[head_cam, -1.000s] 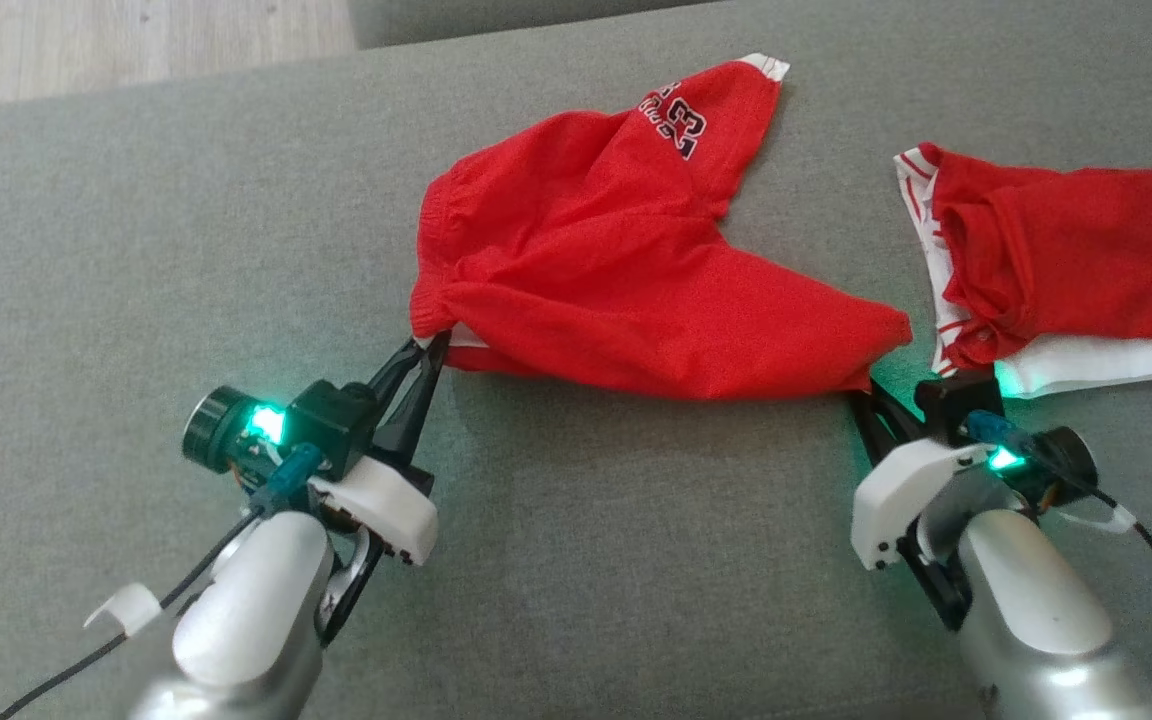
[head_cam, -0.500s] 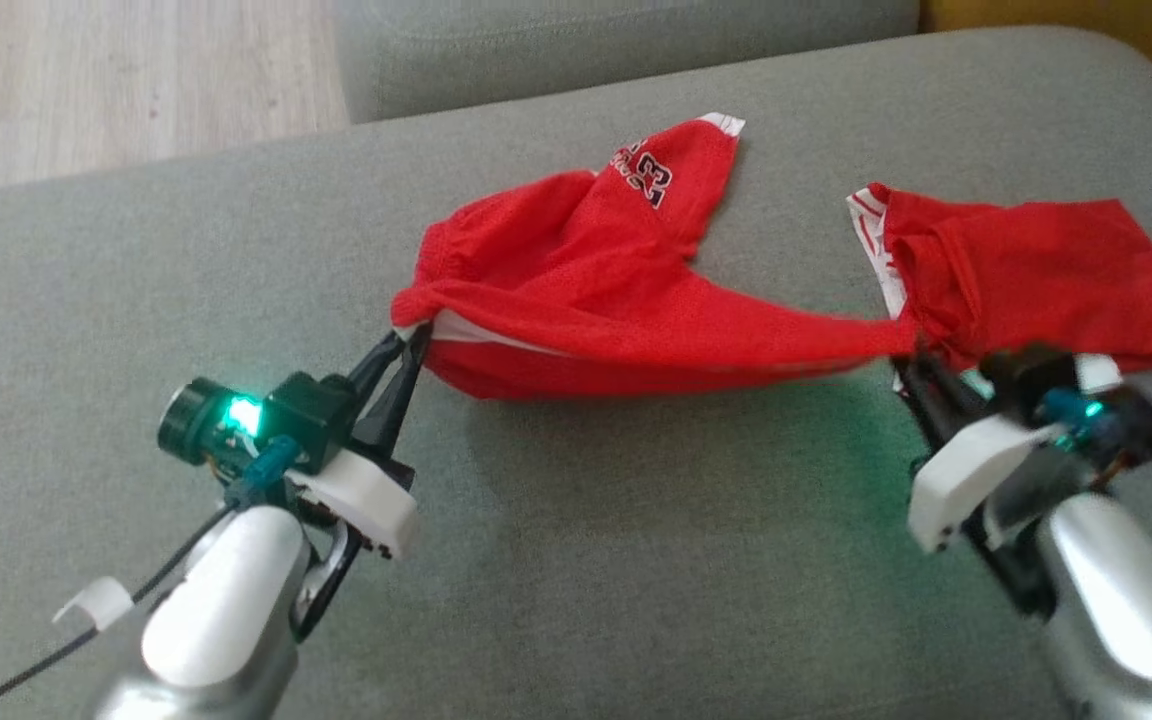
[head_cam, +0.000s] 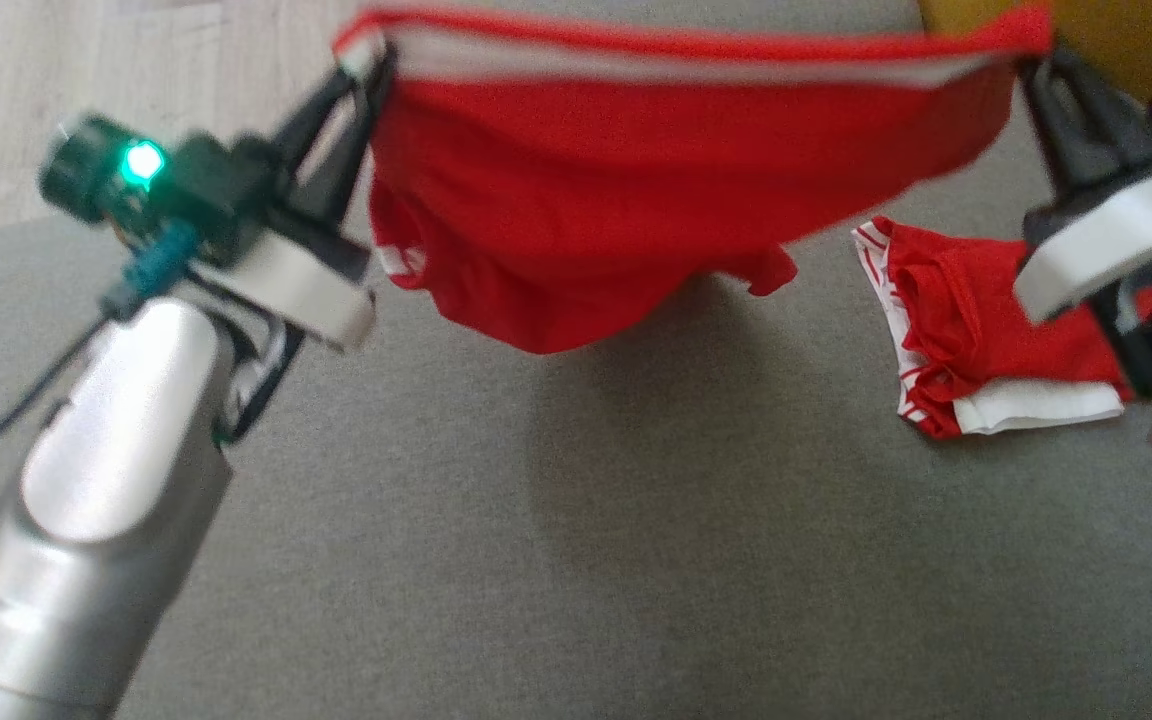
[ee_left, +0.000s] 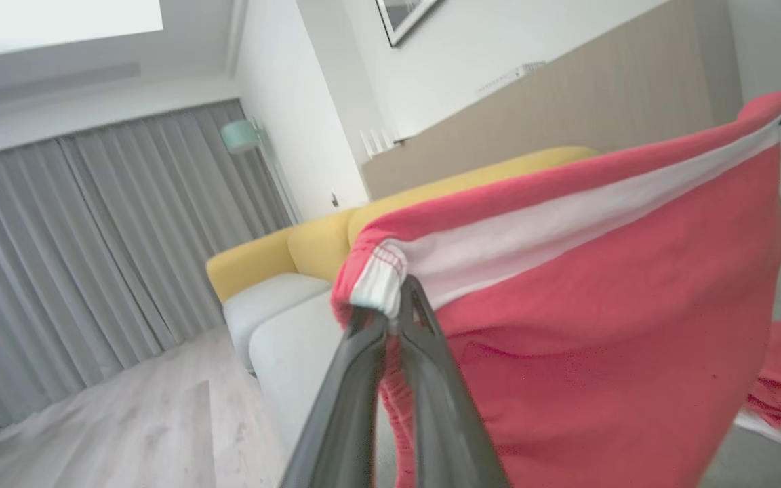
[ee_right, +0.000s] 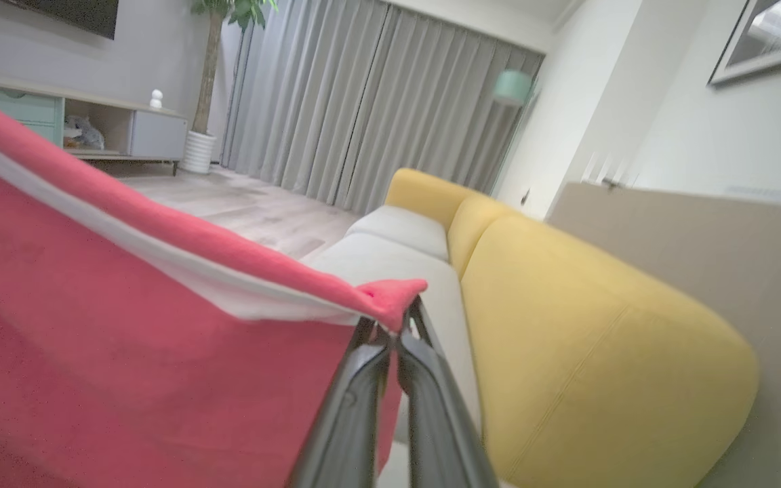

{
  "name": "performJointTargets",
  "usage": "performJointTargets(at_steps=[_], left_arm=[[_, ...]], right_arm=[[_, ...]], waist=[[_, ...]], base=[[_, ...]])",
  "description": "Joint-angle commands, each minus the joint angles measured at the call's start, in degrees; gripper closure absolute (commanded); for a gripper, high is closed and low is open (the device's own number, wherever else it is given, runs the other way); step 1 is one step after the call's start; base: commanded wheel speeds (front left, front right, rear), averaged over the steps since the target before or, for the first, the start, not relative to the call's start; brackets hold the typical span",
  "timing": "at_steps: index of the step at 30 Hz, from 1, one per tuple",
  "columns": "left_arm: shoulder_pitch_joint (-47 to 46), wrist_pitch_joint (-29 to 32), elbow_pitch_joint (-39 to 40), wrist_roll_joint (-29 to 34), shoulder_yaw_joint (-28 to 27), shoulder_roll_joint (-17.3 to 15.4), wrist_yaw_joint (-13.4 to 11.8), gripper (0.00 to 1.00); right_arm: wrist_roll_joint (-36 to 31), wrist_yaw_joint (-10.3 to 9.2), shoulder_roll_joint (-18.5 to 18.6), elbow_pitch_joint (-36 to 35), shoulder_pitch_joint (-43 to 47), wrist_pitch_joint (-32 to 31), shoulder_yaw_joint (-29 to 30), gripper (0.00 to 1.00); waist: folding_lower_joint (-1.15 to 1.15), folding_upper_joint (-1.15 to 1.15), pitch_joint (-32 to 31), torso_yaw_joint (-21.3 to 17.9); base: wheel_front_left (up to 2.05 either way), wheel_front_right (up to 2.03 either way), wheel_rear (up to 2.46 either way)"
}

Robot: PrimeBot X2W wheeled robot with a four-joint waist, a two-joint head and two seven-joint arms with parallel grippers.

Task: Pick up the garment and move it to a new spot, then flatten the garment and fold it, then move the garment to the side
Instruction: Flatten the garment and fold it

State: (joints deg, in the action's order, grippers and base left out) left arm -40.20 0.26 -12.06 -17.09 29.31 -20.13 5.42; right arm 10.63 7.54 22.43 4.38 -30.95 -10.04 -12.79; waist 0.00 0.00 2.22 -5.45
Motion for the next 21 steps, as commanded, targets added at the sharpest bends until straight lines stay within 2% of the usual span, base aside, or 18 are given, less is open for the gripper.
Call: performJointTargets(at_steps=[1,6,13,18,21], left_arm=[[-4.31,0.45,2.46,0.25,-3.22,-2.33,-0.72,1.0],[-6.13,1.98,5.52,-0.07,-4.29,-2.19,-2.31,1.0],[-2.75,5.52,11.33,-0.74,-4.31,-3.76,-3.76,1.0],[-1.01,8.07,13.52,-2.52,-4.41,-4.87,-3.3,1.0],[-1.61,9.96,13.17,-4.41,-4.29,-5.31,-2.01,1.0]], right_arm=[[-1.22,-0.05,0.79,-2.06,-2.41,0.64,0.12,1.0],[-4.47,-0.05,-0.78,-2.67,-3.88,0.88,1.66,1.0],[-5.4,-0.05,-0.81,-6.2,0.05,-2.37,2.36,1.0],[-4.68,-0.05,-0.05,-7.25,0.77,-4.44,2.23,1.0],[-2.5,-0.05,0.26,-6.1,-0.77,-5.61,1.14,1.0]], waist=[[0.0,0.0,-0.59,0.37],[0.0,0.0,-1.76,1.01],[0.0,0.0,-1.22,1.82],[0.0,0.0,0.6,2.08],[0.0,0.0,2.99,2.21]], base=[[0.0,0.0,0.0],[0.0,0.0,0.0],[0.0,0.0,0.0],[0.0,0.0,0.0],[0.0,0.0,0.0]])
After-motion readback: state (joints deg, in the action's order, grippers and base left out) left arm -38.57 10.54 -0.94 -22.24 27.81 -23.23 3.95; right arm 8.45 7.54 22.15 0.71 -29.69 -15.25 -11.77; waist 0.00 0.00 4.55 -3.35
